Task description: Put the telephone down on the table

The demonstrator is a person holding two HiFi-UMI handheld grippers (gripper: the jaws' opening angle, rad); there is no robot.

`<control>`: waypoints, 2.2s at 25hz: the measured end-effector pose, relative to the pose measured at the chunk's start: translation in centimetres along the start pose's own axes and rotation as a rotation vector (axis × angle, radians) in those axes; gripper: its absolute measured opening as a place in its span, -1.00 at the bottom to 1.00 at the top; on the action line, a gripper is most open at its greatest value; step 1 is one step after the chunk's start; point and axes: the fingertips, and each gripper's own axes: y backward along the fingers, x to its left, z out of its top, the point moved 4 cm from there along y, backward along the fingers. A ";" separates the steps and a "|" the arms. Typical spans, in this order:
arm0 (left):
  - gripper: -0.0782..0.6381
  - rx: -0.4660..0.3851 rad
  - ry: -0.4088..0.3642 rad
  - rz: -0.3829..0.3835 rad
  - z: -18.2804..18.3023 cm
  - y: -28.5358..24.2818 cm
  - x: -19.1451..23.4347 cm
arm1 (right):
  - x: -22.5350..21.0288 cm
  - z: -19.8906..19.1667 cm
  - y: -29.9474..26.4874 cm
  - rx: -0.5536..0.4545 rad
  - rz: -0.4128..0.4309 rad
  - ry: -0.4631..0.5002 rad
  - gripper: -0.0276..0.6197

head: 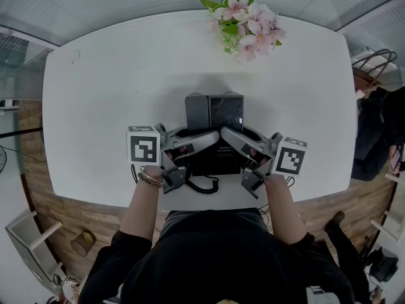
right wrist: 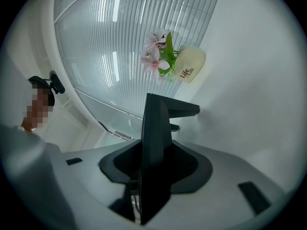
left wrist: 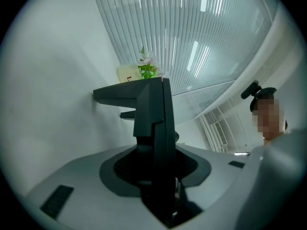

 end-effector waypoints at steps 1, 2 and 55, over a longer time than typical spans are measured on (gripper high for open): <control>-0.27 0.000 0.002 0.001 0.0 0.0 0.0 | 0.0 0.0 0.0 0.001 -0.001 -0.002 -0.34; -0.27 0.000 0.004 0.002 0.0 0.0 0.0 | 0.0 0.0 0.0 0.001 -0.001 -0.004 -0.34; 0.12 -0.092 -0.411 0.411 2.3 2.4 -0.5 | 0.9 1.0 0.4 -0.016 -0.158 0.160 -0.09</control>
